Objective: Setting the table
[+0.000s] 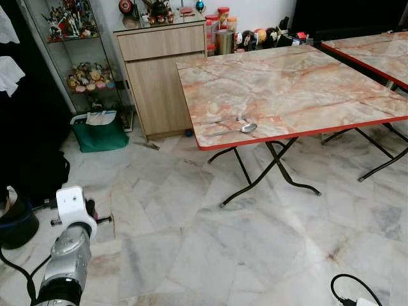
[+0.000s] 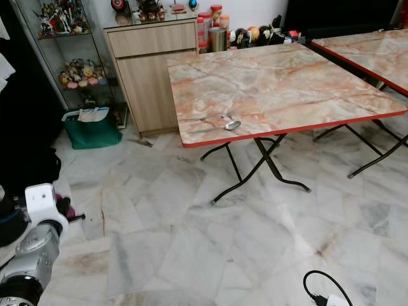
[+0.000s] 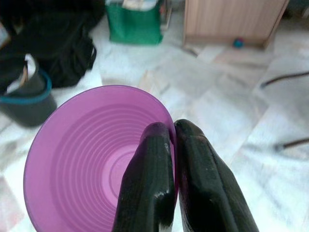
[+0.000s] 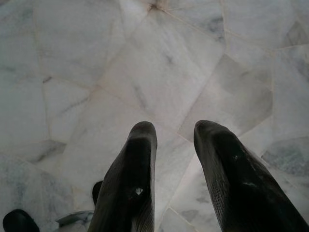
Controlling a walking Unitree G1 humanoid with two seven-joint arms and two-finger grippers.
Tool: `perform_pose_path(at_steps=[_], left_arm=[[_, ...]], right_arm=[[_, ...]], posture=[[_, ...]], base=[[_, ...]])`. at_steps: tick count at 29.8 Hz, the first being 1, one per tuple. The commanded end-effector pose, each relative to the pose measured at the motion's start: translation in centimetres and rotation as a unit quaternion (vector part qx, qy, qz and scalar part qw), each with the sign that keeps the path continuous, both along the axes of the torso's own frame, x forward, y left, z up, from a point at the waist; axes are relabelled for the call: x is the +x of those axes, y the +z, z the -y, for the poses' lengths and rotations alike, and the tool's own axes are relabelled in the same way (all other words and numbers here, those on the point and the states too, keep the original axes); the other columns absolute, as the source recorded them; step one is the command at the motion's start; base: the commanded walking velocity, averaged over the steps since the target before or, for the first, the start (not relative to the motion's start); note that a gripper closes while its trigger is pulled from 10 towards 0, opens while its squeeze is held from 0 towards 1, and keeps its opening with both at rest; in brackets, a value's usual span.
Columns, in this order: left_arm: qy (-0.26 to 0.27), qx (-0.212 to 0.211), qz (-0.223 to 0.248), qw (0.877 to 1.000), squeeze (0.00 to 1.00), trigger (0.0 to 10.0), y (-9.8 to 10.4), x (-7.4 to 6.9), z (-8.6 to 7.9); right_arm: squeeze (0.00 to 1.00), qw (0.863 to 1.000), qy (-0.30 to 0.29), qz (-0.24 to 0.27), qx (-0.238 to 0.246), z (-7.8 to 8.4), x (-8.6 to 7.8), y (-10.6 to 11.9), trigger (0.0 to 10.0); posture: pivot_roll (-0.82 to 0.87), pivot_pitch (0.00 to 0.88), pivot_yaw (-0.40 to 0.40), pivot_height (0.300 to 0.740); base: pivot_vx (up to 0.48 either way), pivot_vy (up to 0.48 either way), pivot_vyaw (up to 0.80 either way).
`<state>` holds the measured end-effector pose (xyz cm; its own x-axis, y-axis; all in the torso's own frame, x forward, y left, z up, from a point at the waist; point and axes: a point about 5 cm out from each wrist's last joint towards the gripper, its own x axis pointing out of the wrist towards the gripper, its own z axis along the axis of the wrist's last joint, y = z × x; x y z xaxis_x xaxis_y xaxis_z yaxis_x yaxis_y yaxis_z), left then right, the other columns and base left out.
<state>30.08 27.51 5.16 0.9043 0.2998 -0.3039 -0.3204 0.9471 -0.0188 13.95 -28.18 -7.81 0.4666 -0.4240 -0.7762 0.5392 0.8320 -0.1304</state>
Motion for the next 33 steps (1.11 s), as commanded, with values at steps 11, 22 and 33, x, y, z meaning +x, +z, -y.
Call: perform_pose_path(at_steps=[11,22,33], left_arm=[[0.0,0.013,-0.125,0.992,0.0,10.0,-5.0,-3.3,-0.2],[-0.013,0.017,-0.184,0.983,0.0,10.0,-7.3,-5.3,0.5],[-0.016,0.002,-0.176,0.984,0.0,10.0,-7.4,-5.3,0.7]], right_arm=[[0.0,1.0,-0.007,-0.003,0.003,0.1,-0.3,-0.1,10.0],[0.0,1.0,-0.003,-0.006,0.001,0.1,-0.3,-0.1,10.0],[0.0,1.0,-0.009,-0.005,0.006,0.0,-0.4,-0.2,10.0]], posture=[[0.05,0.04,0.038,0.74],[0.05,0.055,0.039,0.74],[0.05,0.055,0.043,0.74]], base=[[0.0,-0.159,0.0],[0.0,-0.387,0.0],[0.0,-0.129,0.16]])
